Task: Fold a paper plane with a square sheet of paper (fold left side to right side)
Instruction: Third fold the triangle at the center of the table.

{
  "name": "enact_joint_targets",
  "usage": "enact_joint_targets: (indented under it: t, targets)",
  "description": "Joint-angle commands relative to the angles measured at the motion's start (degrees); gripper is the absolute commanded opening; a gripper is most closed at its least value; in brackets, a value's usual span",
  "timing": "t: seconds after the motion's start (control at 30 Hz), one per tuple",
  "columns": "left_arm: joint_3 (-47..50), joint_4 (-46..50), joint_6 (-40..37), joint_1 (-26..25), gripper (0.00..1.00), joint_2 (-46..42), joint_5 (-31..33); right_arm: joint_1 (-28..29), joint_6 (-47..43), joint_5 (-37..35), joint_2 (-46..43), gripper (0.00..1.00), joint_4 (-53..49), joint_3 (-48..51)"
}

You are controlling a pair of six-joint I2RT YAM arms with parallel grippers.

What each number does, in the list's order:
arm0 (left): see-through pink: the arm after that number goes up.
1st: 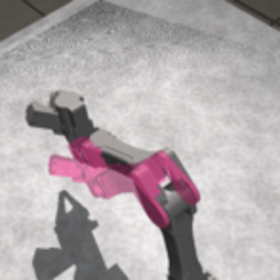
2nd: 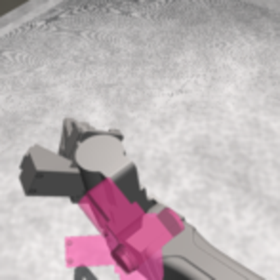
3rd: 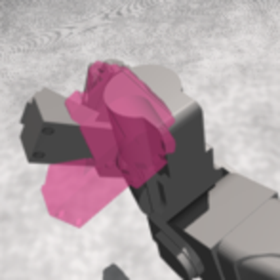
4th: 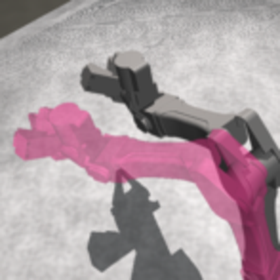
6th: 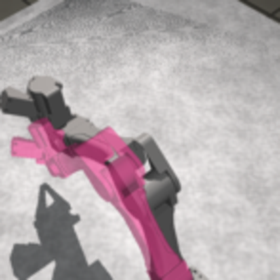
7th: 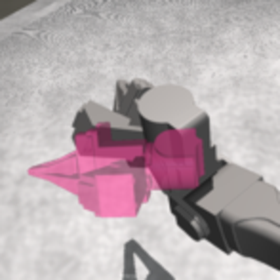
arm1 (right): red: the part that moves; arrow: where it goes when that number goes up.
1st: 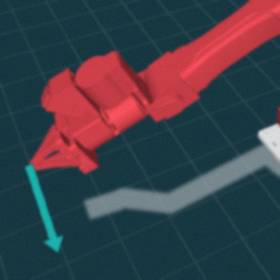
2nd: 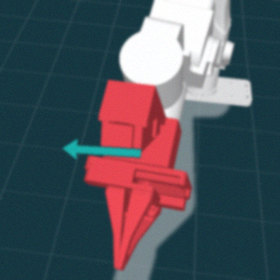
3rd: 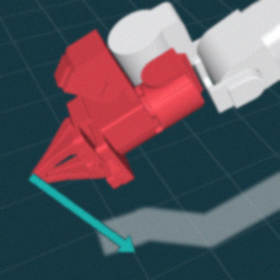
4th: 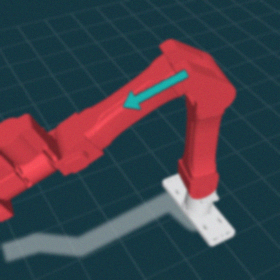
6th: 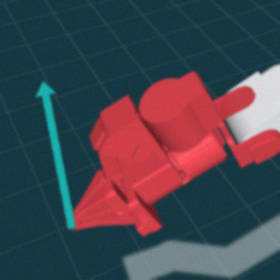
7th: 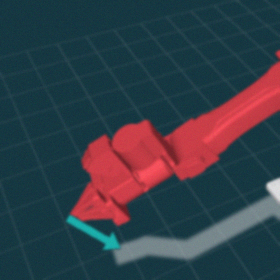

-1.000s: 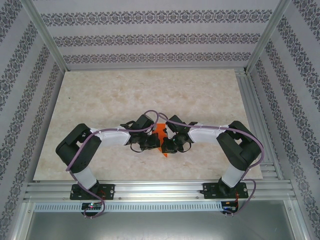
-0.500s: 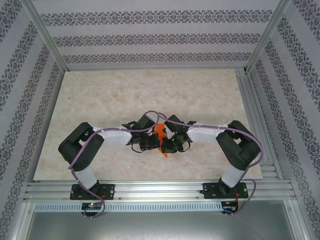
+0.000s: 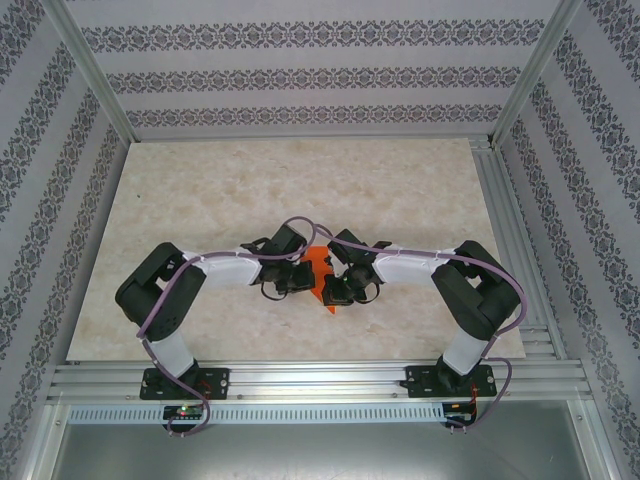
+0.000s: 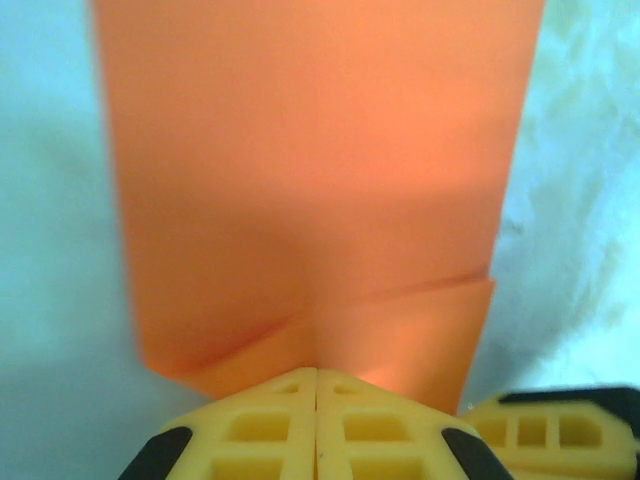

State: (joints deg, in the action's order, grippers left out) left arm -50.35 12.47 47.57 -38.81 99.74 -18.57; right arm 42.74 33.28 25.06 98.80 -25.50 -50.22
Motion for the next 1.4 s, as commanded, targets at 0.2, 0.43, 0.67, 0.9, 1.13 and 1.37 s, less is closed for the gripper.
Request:
enact_joint_targets:
  t: [0.2, 0.43, 0.67, 0.9, 1.13, 1.37]
  targets:
    - [-2.19, 2.86, -7.39, 9.39, 0.09, 3.25, 9.26, 0.51, -1.11, -5.46, 2.49, 0.09, -6.93, 1.88]
    - [-1.77, 3.67, -9.28, 12.62, 0.09, 1.79, 8.92, 0.45, -1.02, -5.60, 2.36, 0.09, -6.77, 1.88]
    - [0.00, 4.15, -9.33, 12.89, 0.10, -7.01, 4.56, 0.43, -1.12, -5.33, 2.59, 0.09, -6.50, 1.57]
    - [4.55, -0.52, -4.76, 6.66, 0.10, -11.78, -1.86, 0.40, -1.37, -5.11, 2.86, 0.09, -6.47, 1.44]
    - [4.12, -5.96, -0.37, -0.94, 0.09, -7.33, -1.64, 0.37, -1.40, -5.24, 3.11, 0.09, -6.52, 1.35]
    - [3.85, -7.39, -0.64, -1.37, 0.08, -1.88, 0.90, 0.33, -1.51, -5.20, 3.15, 0.09, -6.40, 1.44]
